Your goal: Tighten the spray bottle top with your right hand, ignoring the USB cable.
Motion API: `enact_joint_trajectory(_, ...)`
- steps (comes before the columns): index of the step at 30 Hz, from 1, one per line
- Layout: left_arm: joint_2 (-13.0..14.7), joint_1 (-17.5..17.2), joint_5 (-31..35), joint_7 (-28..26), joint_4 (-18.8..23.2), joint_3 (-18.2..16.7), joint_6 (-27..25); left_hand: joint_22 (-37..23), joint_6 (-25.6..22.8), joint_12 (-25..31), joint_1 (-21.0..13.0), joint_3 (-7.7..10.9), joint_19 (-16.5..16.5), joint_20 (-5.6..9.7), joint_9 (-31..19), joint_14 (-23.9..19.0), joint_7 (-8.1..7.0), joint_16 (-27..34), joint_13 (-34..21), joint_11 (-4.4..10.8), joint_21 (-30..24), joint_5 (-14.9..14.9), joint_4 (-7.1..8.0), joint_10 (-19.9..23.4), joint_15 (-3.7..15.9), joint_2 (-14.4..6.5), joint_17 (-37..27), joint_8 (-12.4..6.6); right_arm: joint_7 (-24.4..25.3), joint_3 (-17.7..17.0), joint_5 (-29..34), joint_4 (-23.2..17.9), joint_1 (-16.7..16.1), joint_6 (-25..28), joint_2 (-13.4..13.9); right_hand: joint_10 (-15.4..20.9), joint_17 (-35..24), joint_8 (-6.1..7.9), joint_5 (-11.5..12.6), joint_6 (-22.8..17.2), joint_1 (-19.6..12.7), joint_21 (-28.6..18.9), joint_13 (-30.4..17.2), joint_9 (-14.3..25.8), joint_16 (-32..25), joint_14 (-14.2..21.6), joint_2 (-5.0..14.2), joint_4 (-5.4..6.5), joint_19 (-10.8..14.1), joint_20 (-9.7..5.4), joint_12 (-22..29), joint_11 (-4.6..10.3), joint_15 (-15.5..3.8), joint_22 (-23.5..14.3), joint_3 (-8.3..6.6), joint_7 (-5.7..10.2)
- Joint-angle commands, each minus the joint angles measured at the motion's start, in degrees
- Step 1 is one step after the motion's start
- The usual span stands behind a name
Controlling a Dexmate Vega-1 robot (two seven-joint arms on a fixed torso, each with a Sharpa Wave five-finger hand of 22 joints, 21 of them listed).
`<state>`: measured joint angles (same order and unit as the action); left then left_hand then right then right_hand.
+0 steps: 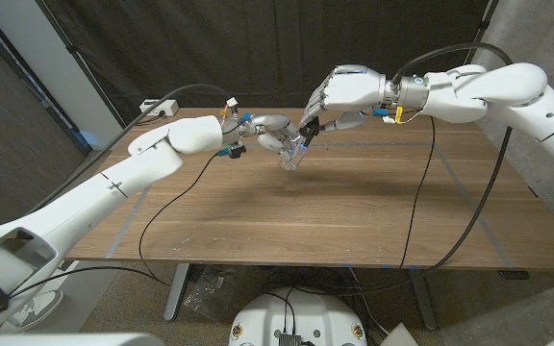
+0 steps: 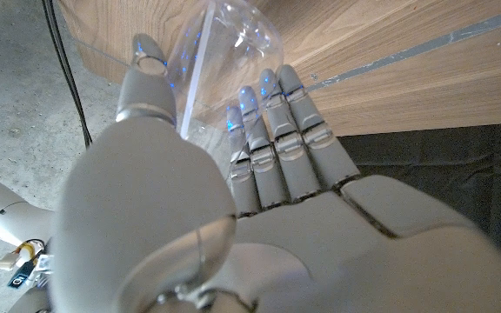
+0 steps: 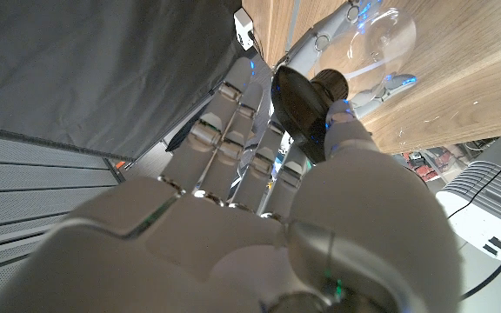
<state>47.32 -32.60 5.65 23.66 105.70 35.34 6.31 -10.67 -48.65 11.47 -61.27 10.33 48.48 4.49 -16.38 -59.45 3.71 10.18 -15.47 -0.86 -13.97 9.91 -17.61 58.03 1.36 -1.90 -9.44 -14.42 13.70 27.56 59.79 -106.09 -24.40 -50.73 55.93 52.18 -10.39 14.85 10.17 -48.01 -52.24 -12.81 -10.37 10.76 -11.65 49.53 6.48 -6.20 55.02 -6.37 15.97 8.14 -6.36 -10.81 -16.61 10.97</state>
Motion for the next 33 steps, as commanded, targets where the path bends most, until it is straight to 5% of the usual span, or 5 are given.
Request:
enact_joint_trajectory(1, -0.2, -0.4, 0.5, -1.0, 1.1, -0.1, -1.1, -0.2, -12.2, 0.3, -0.5, 20.29, 0.1, 0.01, -0.2, -6.9, 0.20, 0.4, -0.1, 5.95, 0.1, 0.1, 10.74, 6.2, 6.93, -5.3, -0.3, -0.37, -8.8, -1.5, -3.2, -3.6, -2.2, 3.0, 0.5, 6.2, 0.1, 0.46, 0.3, -3.4, 0.3, -0.5, 0.0, 0.2, 0.2, 0.9, 1.63, 1.35, 0.6, -0.18, 0.2, 4.28, -5.80, -0.2, -1.45, 1.27)
enact_joint_trajectory(28, -0.2, -1.7, 2.0, -3.1, 2.7, -0.3, -2.2, -0.2, -12.2, 0.4, -0.2, 20.76, 0.2, -0.06, -0.2, -6.9, 0.13, 0.4, -0.1, 6.14, -0.1, 0.1, 10.66, 6.3, 6.81, -5.3, -0.3, -0.30, -25.6, -5.3, -13.4, -9.7, -8.0, 13.0, 0.6, 10.0, 0.3, -0.08, 0.2, -6.0, 0.5, 0.1, 0.0, 0.2, 1.0, 1.8, 2.14, 1.22, -0.8, 0.80, -0.2, 4.51, -5.52, -0.3, -2.27, 1.51)
enact_joint_trajectory(33, -0.1, -1.9, 2.9, -3.6, 3.2, -0.2, -2.7, -0.2, -12.2, 0.4, -0.2, 20.83, 0.1, -0.07, -0.2, -6.9, 0.15, 0.3, -0.2, 6.12, 0.0, 0.1, 10.65, 6.2, 6.96, -5.3, -0.3, -0.28, -31.8, -4.8, -17.9, -10.7, -8.3, 17.2, 0.0, 10.6, 0.3, -0.20, 0.2, -6.5, 0.6, 0.4, 0.0, 0.3, 1.0, 2.2, 2.19, 1.20, -1.8, 0.95, -0.3, 4.50, -5.40, -0.4, -2.39, 1.50)
